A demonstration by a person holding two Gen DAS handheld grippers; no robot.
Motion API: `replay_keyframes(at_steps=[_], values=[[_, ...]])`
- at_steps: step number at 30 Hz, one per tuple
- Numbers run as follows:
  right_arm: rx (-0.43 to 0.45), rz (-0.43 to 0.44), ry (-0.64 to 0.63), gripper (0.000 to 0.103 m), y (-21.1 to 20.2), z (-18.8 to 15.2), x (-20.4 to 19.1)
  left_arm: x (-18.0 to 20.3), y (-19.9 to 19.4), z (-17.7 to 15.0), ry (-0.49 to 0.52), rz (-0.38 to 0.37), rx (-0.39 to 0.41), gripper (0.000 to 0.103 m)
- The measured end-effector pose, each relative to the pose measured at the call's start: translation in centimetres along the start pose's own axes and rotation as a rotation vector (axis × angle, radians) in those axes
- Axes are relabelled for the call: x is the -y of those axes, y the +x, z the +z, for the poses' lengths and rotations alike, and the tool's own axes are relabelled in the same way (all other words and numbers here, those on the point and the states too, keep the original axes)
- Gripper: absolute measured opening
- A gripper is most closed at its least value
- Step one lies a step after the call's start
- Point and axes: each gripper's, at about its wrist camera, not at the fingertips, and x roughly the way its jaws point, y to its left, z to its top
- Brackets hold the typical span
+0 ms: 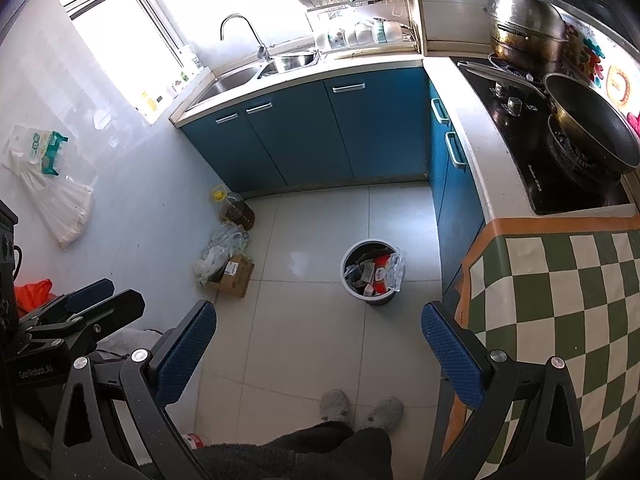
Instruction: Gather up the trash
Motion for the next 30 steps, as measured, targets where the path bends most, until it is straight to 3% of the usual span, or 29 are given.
replay_keyframes(at_steps=[30], values=[[-0.031, 0.025, -0.001, 0.103, -0.5, -1.3, 1.2, -0.1, -0.4, -0.3, -0.019, -0.016, -0.011, 0.103]])
